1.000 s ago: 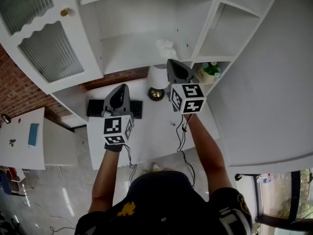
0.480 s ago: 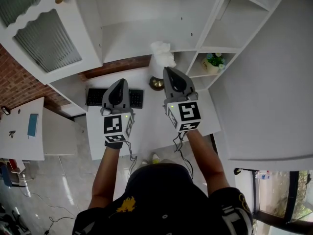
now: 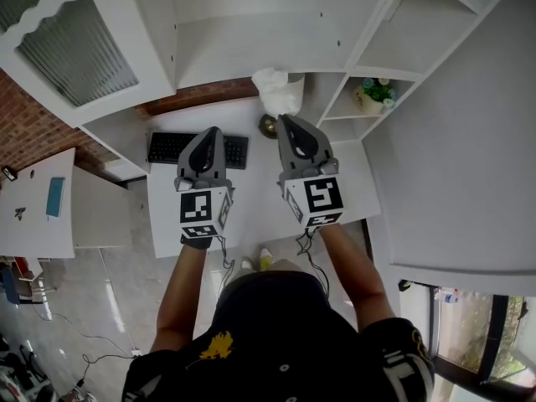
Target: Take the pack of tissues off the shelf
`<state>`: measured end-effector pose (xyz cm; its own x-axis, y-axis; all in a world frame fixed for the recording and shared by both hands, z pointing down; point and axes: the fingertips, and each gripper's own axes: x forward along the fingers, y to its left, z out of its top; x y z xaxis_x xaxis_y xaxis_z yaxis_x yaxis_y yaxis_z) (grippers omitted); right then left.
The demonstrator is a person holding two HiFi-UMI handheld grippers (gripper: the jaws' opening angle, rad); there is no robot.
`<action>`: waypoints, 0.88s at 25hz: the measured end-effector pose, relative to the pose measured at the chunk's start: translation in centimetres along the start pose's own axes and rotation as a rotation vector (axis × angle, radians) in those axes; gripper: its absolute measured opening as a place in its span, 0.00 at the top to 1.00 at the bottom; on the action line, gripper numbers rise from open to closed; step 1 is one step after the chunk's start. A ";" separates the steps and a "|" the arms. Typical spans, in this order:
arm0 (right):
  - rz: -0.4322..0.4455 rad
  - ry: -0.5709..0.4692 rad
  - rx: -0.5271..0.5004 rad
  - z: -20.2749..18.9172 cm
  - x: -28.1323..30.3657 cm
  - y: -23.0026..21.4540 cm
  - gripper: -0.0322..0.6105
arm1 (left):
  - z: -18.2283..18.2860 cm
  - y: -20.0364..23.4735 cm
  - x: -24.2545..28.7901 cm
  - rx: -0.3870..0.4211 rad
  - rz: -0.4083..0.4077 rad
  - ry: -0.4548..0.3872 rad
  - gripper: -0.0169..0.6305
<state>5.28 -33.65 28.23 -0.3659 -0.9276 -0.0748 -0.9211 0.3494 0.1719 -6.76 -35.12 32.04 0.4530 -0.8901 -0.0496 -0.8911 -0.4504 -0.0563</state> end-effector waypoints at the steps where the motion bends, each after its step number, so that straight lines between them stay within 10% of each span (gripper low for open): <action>1: 0.005 0.006 0.001 -0.4 0.0 0.2 0.95 | -0.2 0.0 -0.1 -0.003 0.000 0.005 0.95; 22: 0.023 0.174 0.085 -10.8 -1.1 2.6 0.95 | -8.9 -0.3 -1.9 0.038 0.034 0.096 0.95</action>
<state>4.68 -33.17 39.32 -0.3649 -0.9256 0.1001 -0.9235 0.3735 0.0874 -7.58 -33.90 41.06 0.4164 -0.9081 0.0436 -0.9033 -0.4187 -0.0937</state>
